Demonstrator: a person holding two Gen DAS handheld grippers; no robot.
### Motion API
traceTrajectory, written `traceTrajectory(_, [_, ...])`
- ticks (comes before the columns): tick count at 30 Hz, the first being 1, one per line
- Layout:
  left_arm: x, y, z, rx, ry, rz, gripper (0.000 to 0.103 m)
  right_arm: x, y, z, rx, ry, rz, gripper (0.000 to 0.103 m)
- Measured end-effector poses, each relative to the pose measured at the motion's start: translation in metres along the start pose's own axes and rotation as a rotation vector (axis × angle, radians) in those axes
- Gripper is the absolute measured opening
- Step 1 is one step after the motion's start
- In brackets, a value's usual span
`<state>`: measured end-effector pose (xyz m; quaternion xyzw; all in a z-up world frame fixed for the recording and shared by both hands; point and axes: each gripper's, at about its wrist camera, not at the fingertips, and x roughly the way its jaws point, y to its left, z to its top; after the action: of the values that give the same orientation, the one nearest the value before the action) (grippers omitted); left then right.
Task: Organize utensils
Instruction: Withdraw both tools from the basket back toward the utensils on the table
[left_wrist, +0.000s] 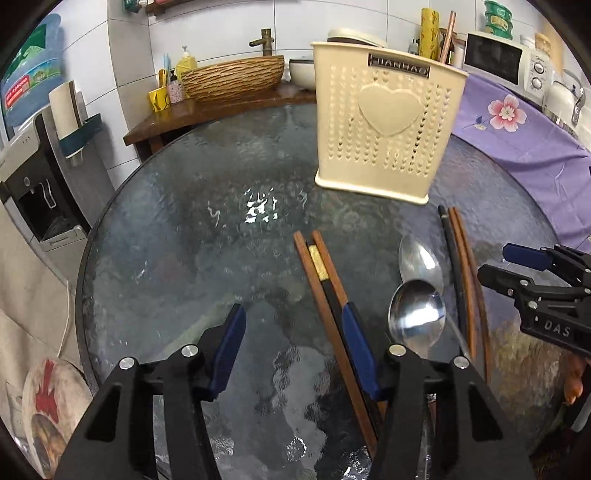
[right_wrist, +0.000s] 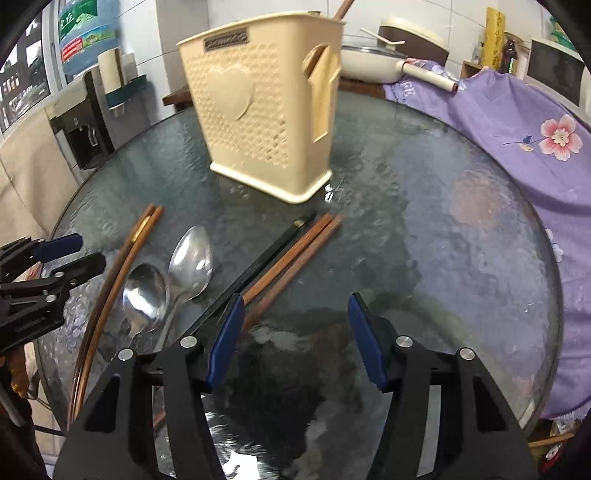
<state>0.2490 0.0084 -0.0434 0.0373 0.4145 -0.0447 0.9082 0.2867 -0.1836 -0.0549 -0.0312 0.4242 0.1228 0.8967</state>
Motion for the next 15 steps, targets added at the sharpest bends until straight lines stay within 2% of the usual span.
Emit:
traceTrajectory(4, [0.003,-0.004,-0.005,-0.004,0.018,-0.027,0.051,0.003,0.012,-0.002,-0.036,0.003,-0.029,0.058])
traceTrajectory(7, [0.003,-0.008,-0.007,0.015,0.018,-0.009,0.049,0.003,0.016,-0.002,-0.050,-0.002,-0.050,0.058])
traceTrajectory(15, [0.000,-0.003,-0.011,-0.010,0.015,-0.031,0.048,0.005,0.010,-0.003,-0.032,0.015,-0.028,0.057])
